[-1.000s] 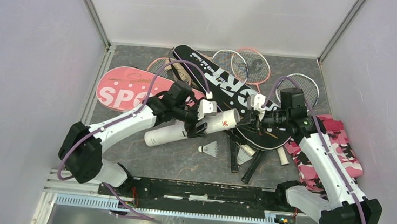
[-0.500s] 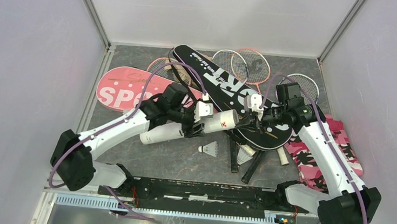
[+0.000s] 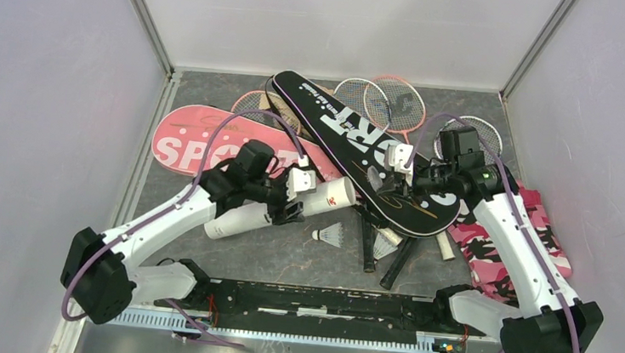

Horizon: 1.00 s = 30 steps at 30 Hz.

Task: Pack up the badminton gear
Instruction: Place the lid at the center of the board.

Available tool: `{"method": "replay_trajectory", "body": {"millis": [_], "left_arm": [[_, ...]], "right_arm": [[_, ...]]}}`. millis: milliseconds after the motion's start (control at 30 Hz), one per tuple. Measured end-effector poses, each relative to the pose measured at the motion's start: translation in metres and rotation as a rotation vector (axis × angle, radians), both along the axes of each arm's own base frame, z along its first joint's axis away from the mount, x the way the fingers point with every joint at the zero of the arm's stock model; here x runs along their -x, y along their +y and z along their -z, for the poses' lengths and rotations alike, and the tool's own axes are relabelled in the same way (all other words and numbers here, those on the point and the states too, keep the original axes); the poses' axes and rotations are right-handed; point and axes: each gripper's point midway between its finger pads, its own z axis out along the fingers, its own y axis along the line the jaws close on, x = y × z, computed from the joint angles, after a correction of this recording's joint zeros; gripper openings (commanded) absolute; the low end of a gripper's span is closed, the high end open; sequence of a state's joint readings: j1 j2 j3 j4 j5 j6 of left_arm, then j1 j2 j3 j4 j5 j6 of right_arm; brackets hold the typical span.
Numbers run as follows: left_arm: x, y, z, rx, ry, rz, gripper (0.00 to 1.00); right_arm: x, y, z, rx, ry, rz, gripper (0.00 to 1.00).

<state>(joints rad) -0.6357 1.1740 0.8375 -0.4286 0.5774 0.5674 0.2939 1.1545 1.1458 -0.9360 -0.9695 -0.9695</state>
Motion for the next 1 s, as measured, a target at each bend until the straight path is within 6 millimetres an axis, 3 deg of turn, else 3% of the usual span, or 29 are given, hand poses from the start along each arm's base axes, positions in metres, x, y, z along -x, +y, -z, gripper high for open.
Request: {"method": "replay_trajectory", "body": {"millis": [167,300,433,633,700,800,933,1000], "left_arm": [[-0.013,0.015,-0.018,0.045,-0.031,-0.072,0.21],[-0.023,0.028,-0.034,0.103,-0.033,-0.145,0.23],[-0.034,0.041,-0.048,0.148,-0.013,-0.234,0.25],[-0.051,0.058,-0.068,0.196,-0.006,-0.347,0.27],[-0.053,0.062,-0.073,0.210,-0.007,-0.372,0.27],[-0.054,0.066,-0.077,0.218,-0.014,-0.391,0.28],[-0.055,0.068,-0.079,0.221,-0.019,-0.402,0.31],[-0.055,0.068,-0.079,0.221,-0.019,-0.404,0.32]], "right_arm": [[-0.030,-0.013,-0.001,0.058,-0.072,0.174,0.01],[-0.058,-0.024,0.014,0.132,-0.069,0.324,0.00],[-0.090,-0.030,0.051,0.248,-0.018,0.447,0.00],[-0.117,-0.034,0.111,0.421,0.048,0.551,0.04],[-0.120,-0.035,0.128,0.465,0.069,0.565,0.09],[-0.121,-0.037,0.150,0.514,0.110,0.575,0.26],[-0.119,-0.037,0.150,0.511,0.121,0.583,0.48],[-0.118,-0.036,0.144,0.497,0.113,0.582,0.50]]}}
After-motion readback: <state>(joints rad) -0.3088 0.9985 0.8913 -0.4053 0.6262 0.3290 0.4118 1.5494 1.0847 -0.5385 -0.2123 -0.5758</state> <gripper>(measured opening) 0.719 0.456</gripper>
